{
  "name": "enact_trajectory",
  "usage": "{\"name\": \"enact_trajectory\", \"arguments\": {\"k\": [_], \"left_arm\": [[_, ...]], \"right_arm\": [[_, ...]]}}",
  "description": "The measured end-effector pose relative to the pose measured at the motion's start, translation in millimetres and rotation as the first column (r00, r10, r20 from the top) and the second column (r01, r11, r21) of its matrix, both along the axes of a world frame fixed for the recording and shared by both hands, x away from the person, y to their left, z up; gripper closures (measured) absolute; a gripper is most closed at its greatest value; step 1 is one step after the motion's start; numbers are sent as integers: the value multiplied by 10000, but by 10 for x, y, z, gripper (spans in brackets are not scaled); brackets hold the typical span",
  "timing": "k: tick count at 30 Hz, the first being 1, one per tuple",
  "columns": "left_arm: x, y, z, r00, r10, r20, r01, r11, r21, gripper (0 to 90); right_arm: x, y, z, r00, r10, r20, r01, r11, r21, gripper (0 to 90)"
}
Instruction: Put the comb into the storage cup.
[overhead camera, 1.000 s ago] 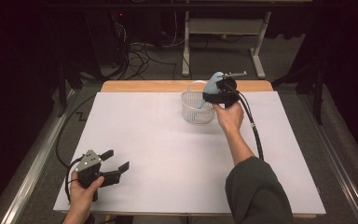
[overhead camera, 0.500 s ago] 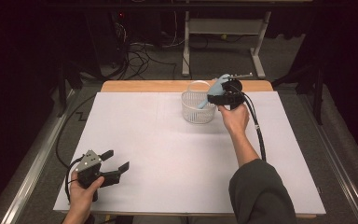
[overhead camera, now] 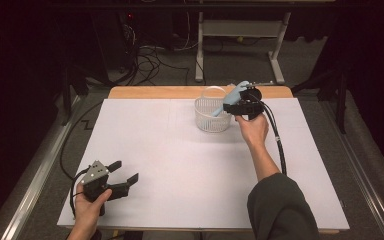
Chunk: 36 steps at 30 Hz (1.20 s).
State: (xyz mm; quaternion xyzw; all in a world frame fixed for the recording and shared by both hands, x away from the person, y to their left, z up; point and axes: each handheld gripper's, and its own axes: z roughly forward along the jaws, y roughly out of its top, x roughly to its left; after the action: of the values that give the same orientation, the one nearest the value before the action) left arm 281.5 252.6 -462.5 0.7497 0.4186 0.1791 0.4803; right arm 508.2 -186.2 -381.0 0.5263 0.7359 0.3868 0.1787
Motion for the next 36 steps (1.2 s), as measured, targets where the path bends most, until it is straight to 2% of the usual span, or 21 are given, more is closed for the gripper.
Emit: {"name": "enact_trajectory", "arguments": {"k": [8, 36], "left_arm": [[0, -6, -1, 10000, -25, -10, 25, 10000, 14, 201], [-3, 1, -1, 10000, 12, 20, -12, 10000, -26, 201]], "right_arm": [[-64, -30, 3, 9999, 50, 106, -52, 9998, 166, 303], [-246, -117, 61, 9985, 139, 528, -140, 9999, 5, 299]]}}
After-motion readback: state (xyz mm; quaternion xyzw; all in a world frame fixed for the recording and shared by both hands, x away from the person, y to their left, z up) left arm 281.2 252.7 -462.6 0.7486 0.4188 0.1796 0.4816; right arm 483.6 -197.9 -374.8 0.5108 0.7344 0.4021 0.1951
